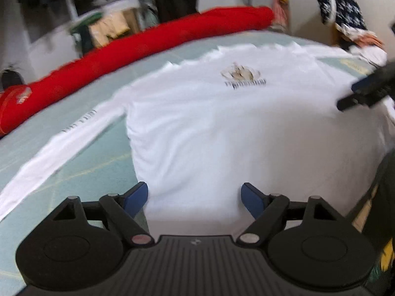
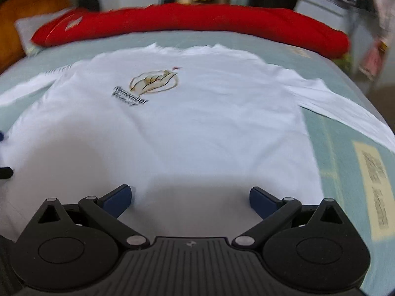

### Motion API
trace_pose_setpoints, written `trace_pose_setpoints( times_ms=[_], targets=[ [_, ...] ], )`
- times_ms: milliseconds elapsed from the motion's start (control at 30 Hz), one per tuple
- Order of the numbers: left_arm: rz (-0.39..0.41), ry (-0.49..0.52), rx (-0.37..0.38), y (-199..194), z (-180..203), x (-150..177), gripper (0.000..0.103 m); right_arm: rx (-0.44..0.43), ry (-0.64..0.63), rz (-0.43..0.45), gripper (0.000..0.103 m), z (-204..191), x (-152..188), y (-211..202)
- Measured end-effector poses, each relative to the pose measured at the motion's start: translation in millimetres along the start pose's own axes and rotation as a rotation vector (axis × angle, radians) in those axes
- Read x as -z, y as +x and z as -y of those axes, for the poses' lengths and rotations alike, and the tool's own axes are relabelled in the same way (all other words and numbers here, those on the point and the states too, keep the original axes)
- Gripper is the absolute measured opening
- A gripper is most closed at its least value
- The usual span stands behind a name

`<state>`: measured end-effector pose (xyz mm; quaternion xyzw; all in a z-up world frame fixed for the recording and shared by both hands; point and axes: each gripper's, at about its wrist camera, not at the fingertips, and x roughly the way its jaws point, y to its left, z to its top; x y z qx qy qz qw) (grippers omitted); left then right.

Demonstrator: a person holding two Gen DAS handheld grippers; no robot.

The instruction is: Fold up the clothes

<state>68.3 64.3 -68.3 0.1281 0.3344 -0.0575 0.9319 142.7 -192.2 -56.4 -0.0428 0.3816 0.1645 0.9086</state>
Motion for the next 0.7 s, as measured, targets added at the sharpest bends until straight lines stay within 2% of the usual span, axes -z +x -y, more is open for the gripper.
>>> trace_pose_setpoints(
  times_ms=[67,200,267,533,700],
  targets=[
    [-0.001,-0.01,0.003,-3,4,4,0.082,-0.015,0.03,0.035,0.103,-1,8,-8],
    [-0.002,-0.03,0.01,-8,13,12,0.082,0.017,0.046,0.051,0.103,-2,32,-3],
    [-0.003,-0.04,0.013,-10,17,16,0.082,0.035,-0.002,0.074,0.103,-6,41,-3],
    [-0.005,-0.081,0.025,-21,35,31,0.083,0.036,0.002,0.098,0.103,-5,45,-4],
    [0.005,-0.145,0.043,-12,27,30,0.082,0.057,0.001,0.101,0.103,-9,46,-3]
  ],
)
